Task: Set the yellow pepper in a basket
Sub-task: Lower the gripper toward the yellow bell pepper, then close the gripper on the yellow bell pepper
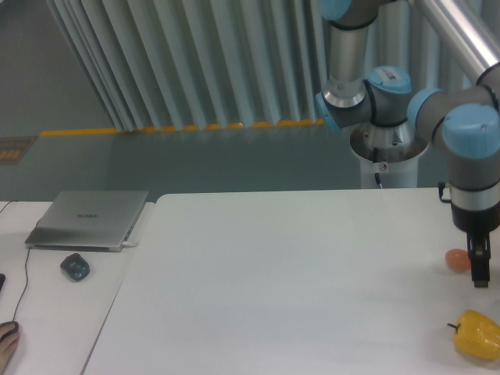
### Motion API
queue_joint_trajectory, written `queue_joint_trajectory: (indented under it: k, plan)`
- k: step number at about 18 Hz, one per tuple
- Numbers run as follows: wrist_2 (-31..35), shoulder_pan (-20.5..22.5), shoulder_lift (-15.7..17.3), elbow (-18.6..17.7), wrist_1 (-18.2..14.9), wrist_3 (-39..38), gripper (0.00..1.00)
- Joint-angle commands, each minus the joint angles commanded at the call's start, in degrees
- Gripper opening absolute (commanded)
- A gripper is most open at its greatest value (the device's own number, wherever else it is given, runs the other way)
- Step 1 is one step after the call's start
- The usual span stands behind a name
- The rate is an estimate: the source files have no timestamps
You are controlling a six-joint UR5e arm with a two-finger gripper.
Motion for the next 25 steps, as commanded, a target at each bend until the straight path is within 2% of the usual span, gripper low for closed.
queue_joint_trajectory:
  k: [5,11,25]
  plan:
    - [0.2,-0.1,-3.0,0.4,3.3,0.5,1.00]
    - [0.3,-1.0,-4.8,1.6,4.4,-0.7,1.00]
    - [3.1,-2.4,-7.4,1.3,7.1,-1.2,1.00]
